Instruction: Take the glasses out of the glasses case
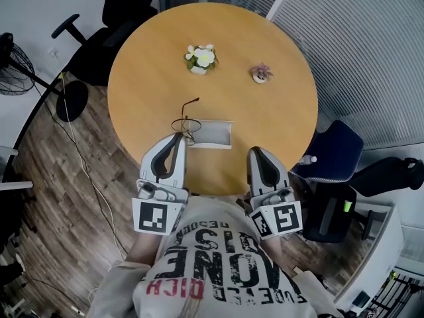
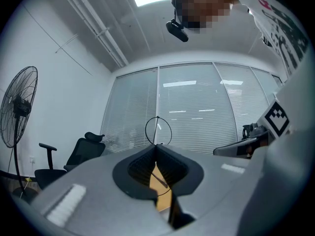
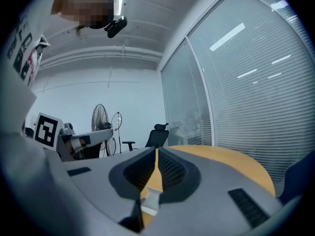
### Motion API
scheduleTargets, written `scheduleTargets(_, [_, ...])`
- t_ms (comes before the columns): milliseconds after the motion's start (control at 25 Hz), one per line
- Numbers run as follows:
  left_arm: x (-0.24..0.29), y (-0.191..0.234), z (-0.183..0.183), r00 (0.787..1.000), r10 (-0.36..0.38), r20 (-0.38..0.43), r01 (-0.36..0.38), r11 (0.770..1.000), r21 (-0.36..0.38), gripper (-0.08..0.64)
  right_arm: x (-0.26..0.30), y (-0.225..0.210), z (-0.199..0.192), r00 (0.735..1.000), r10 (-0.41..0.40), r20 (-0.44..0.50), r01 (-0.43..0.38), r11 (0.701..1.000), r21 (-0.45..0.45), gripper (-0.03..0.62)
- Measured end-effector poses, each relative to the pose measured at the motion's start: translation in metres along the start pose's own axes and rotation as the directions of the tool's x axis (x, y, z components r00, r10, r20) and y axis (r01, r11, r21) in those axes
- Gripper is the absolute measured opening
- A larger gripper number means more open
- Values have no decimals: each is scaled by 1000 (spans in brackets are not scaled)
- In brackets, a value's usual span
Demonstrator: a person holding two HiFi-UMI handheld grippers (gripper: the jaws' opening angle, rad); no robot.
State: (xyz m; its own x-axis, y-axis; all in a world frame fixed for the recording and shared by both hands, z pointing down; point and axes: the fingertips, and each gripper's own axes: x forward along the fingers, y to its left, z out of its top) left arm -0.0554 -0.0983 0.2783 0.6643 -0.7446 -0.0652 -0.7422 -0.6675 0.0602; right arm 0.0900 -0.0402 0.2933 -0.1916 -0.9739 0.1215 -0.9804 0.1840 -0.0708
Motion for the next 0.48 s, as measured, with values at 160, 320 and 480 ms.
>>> scheduleTargets(160, [0, 0, 1, 1000, 3, 2, -3, 1000, -1, 18, 1, 0, 0, 1000, 4, 0, -4, 1000, -2, 26])
scheduleTargets(320, [0, 2, 6, 999, 9, 42, -10, 1000, 22, 18, 1, 0, 1, 1000, 7, 3, -7, 1000, -2, 26])
scheduleTargets(480, [-1, 3, 10, 998, 12, 64, -14, 999, 35, 18, 0, 2, 2, 1000, 13, 4, -13, 1000, -9, 26])
